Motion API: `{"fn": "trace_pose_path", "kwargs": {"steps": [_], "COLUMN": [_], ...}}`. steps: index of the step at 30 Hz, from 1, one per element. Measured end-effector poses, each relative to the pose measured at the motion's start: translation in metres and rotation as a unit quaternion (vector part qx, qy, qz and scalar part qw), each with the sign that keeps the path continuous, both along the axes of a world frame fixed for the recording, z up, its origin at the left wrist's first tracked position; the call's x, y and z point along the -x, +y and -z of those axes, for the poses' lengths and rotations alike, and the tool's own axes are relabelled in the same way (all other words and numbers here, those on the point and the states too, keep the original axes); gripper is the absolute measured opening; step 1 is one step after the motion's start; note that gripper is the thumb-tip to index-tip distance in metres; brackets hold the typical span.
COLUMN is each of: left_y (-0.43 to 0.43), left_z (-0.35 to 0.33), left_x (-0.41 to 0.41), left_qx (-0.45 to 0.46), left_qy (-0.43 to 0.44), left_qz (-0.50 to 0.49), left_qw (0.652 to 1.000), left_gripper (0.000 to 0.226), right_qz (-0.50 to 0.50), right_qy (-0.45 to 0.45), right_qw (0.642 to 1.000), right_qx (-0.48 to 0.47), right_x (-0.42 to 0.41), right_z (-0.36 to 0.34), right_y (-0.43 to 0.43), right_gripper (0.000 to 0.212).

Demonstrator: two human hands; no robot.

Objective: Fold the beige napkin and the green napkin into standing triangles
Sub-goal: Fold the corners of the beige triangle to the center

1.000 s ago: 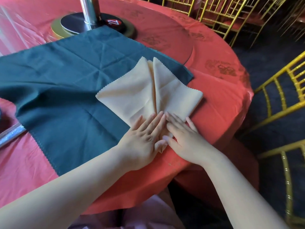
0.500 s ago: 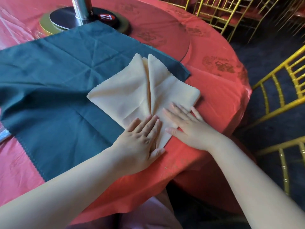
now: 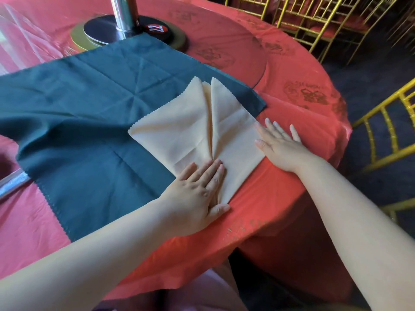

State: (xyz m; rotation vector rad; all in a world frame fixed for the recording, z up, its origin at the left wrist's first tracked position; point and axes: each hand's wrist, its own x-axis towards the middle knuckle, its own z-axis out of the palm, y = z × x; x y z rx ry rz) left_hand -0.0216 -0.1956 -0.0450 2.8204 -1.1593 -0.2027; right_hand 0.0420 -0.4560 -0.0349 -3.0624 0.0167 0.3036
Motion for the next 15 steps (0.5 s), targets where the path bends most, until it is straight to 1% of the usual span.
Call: {"fn": "trace_pose_path", "kwargs": {"steps": [1,2,3,4,5,6,7,9,11,12,13,14,15], "left_y": [0.0,0.0,0.001,0.002,0.004,0.005,0.007,0.012,0.017,0.02,0.024,0.031,0.039], "left_z": [0.0,0.0,0.001,0.0,0.001,-0.001,-0.002,-0.008,-0.016,-0.018,-0.018,-0.017,-0.012], "left_x": [0.0,0.0,0.0,-0.001,-0.002,-0.003,-0.005,-0.011,-0.018,-0.022,-0.028,-0.035,-0.043], "left_qx": [-0.005,-0.009,-0.008,-0.001,0.018,0.052,0.1,0.2,0.248,0.251,0.241,0.212,0.166], "left_qy": [-0.001,0.0,0.005,0.015,0.033,0.062,0.104,0.202,0.254,0.258,0.245,0.211,0.164], "left_qz": [0.002,0.001,0.001,0.002,0.004,0.001,-0.007,-0.036,-0.055,-0.052,-0.043,-0.027,-0.013], "left_qw": [1.0,1.0,1.0,1.0,0.999,0.997,0.99,0.958,0.934,0.931,0.938,0.954,0.972], "left_gripper": [0.085,0.086,0.086,0.088,0.091,0.095,0.099,0.1,0.092,0.086,0.081,0.076,0.076], "right_qz": [0.004,-0.002,-0.021,-0.048,-0.074,-0.092,-0.103,-0.13,-0.156,-0.164,-0.168,-0.17,-0.172], "right_qy": [-0.037,-0.08,-0.117,-0.135,-0.133,-0.114,-0.089,-0.064,-0.058,-0.053,-0.045,-0.04,-0.037], "right_qw": [0.999,0.997,0.992,0.985,0.977,0.972,0.972,0.976,0.98,0.981,0.982,0.983,0.983], "right_qx": [0.01,0.0,-0.038,-0.095,-0.148,-0.182,-0.193,-0.16,-0.109,-0.088,-0.07,-0.058,-0.053], "right_x": [0.005,0.012,0.023,0.037,0.053,0.068,0.082,0.098,0.101,0.1,0.099,0.098,0.098], "right_z": [-0.002,-0.004,-0.007,-0.01,-0.013,-0.015,-0.016,-0.009,0.001,0.004,0.006,0.007,0.008], "right_y": [0.007,0.017,0.03,0.046,0.063,0.08,0.095,0.114,0.12,0.12,0.119,0.119,0.118], "right_gripper": [0.056,0.059,0.062,0.064,0.065,0.066,0.067,0.066,0.071,0.076,0.08,0.082,0.081]}}
